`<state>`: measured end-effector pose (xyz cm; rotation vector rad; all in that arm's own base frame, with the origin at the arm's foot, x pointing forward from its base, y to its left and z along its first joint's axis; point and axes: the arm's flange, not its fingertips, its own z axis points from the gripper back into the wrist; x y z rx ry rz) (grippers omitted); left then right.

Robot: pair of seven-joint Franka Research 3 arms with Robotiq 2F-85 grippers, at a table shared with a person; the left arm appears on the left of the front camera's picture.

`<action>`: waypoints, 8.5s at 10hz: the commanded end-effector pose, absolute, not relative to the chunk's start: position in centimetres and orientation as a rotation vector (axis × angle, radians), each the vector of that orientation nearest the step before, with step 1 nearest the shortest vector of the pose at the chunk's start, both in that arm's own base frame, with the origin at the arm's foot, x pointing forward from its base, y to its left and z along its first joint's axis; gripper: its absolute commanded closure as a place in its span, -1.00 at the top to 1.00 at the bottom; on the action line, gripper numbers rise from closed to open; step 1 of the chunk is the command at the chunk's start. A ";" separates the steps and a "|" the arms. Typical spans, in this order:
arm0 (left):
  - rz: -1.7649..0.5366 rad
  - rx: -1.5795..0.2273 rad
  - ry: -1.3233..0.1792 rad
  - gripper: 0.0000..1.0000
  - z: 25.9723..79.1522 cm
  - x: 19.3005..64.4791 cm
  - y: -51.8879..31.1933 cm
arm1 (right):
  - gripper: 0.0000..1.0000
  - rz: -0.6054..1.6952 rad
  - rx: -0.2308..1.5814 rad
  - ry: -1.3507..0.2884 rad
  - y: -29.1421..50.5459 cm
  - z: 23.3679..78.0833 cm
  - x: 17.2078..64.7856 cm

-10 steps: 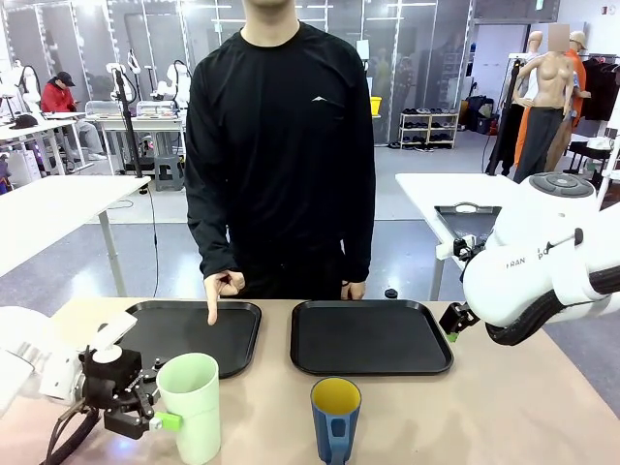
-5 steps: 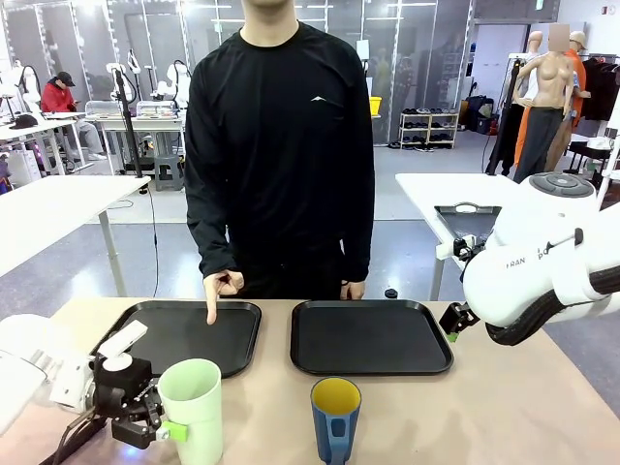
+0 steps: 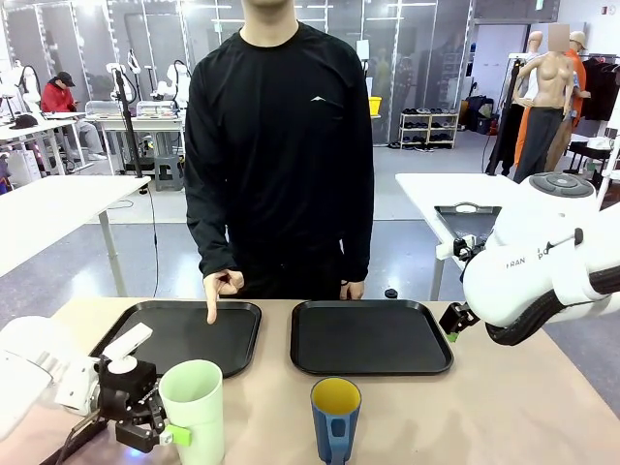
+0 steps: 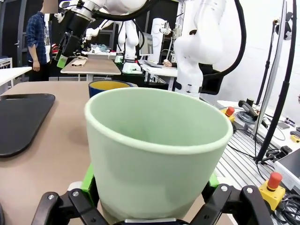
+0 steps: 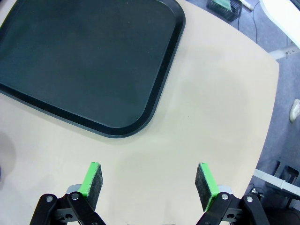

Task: Sort and store the cups by type.
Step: Pick up the Reusable plastic cup, then place the picked Reusable plastic cup into the Flat Tray indicated by the person.

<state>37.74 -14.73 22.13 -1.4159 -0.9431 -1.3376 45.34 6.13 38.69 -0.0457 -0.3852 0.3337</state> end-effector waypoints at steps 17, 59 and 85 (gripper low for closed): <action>-1.397 -1.314 -1.199 -0.40 27.7 37.2 -6.3 | 1.00 0.331 -0.046 -0.384 6.0 38.7 45.4; -1.394 -1.306 -1.193 0.74 30.7 46.4 -12.3 | 1.00 0.331 -0.046 -0.384 6.0 38.7 45.4; -1.420 -1.273 -1.258 0.74 28.9 58.6 -36.0 | 1.00 0.331 -0.046 -0.384 6.0 38.7 45.4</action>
